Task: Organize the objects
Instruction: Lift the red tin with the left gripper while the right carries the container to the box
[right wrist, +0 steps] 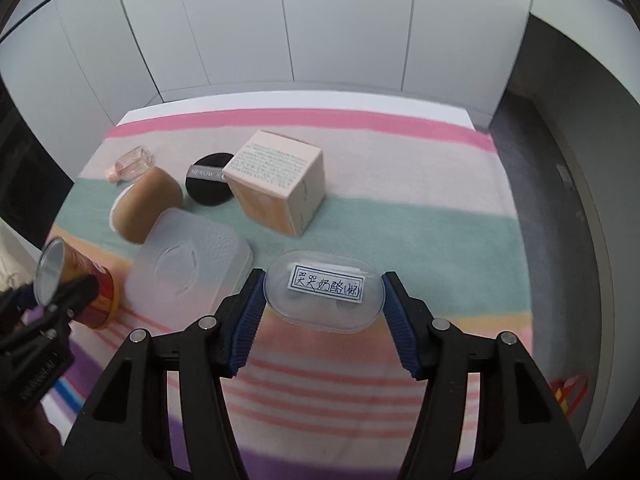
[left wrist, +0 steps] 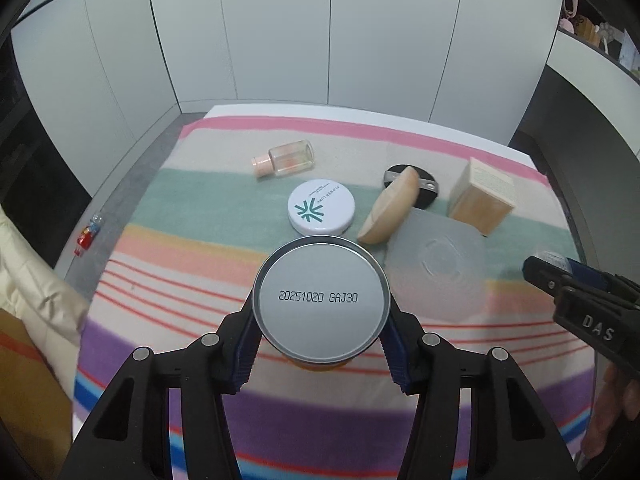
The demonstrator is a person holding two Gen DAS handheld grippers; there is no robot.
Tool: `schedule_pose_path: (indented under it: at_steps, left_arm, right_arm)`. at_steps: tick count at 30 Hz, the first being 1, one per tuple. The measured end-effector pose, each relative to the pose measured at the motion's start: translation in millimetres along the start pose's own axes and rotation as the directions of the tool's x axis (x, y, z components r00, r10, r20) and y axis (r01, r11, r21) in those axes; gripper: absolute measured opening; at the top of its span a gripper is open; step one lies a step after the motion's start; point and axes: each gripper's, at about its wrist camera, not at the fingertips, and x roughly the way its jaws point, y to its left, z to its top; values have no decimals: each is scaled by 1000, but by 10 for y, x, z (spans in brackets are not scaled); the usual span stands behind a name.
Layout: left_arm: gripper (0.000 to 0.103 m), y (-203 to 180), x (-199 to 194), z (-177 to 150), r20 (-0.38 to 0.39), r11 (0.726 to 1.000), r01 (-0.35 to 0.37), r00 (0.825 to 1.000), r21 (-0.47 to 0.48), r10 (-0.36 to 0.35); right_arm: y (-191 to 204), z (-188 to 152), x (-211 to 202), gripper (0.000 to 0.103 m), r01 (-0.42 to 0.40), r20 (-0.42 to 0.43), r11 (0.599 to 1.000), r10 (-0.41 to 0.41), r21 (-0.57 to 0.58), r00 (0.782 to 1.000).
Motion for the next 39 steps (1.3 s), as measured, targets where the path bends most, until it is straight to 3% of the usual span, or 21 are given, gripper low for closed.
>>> schedule_pose_path:
  at_steps: [6, 24, 33, 35, 39]
  left_arm:
    - [54, 10, -379, -56, -16, 1000, 13, 1000, -8, -13]
    - [54, 259, -1960, -565, 17, 997, 62, 998, -50, -61]
    - [54, 312, -2304, -529, 90, 994, 97, 992, -47, -93]
    - [54, 340, -2361, -491, 113, 996, 82, 991, -31, -78]
    - [54, 565, -2383, -515, 122, 994, 54, 992, -95, -43]
  right_arm:
    - [23, -162, -497, 60, 49, 5, 998, -49, -35, 999]
    - [399, -668, -1939, 60, -51, 47, 993, 56, -106, 997]
    - [614, -728, -2294, 60, -62, 96, 984, 79, -170, 992]
    - [697, -708, -2357, 60, -59, 107, 977, 82, -204, 991]
    - [802, -682, -2420, 60, -62, 108, 971, 89, -229, 990]
